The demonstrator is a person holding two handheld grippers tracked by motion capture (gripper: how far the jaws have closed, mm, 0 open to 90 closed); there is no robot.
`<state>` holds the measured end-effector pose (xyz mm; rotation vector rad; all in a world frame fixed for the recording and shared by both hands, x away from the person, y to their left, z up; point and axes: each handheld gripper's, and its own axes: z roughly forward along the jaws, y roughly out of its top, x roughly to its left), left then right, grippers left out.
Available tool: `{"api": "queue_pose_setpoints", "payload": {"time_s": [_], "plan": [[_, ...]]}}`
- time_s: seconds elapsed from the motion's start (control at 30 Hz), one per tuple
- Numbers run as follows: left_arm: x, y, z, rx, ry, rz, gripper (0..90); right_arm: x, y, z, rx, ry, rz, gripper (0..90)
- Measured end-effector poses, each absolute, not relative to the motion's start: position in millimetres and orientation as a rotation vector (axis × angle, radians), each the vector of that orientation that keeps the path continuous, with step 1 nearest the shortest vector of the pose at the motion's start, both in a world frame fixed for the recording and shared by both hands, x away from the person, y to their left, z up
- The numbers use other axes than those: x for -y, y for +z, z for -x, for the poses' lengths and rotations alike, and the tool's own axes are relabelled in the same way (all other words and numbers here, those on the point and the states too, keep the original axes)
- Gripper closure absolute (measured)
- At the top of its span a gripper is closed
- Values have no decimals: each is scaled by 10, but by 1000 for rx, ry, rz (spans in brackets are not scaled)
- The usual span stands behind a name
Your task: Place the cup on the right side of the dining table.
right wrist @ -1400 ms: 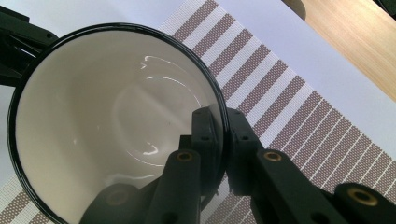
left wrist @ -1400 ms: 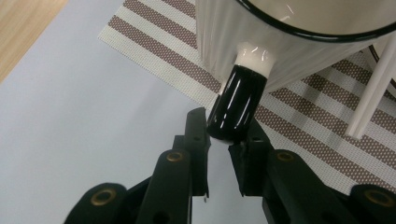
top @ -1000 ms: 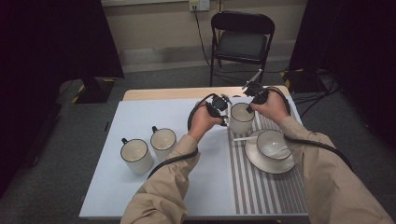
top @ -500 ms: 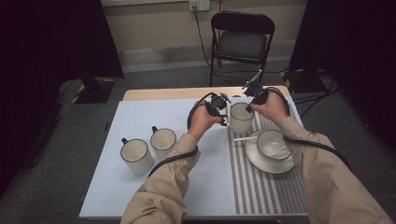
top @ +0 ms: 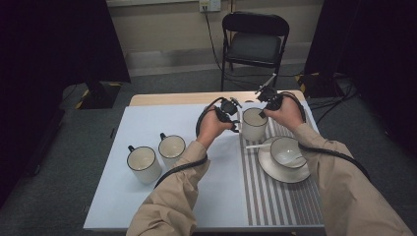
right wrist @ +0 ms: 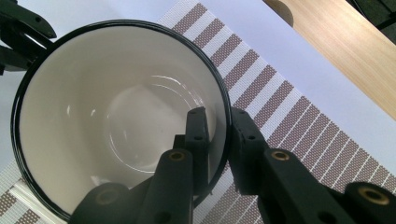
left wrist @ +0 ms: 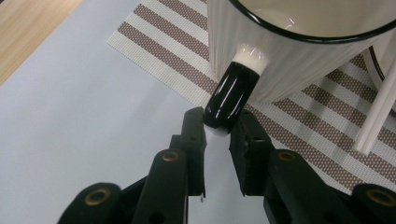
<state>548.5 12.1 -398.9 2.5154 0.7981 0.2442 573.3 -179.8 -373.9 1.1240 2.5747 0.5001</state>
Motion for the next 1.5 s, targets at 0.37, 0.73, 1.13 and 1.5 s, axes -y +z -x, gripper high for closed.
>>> {"api": "queue_pose_setpoints", "payload": {"time_s": [0.37,0.73,1.13,1.5], "plan": [[-175,-3974,-5444,-790,246,-2494,633,1779,-3681,-5707,-2558,581,-1103,572],[-225,-3933,-5365,-822,227,-2480,385,1732,-3669,-5673,-2552,603,-1152,313],[-247,-3870,-5289,-826,220,-2418,210,1702,-3649,-5647,-2550,583,-1146,188],[-311,-3809,-5201,-832,171,-2401,174,1664,-3601,-5595,-2572,607,-1121,160]]}}
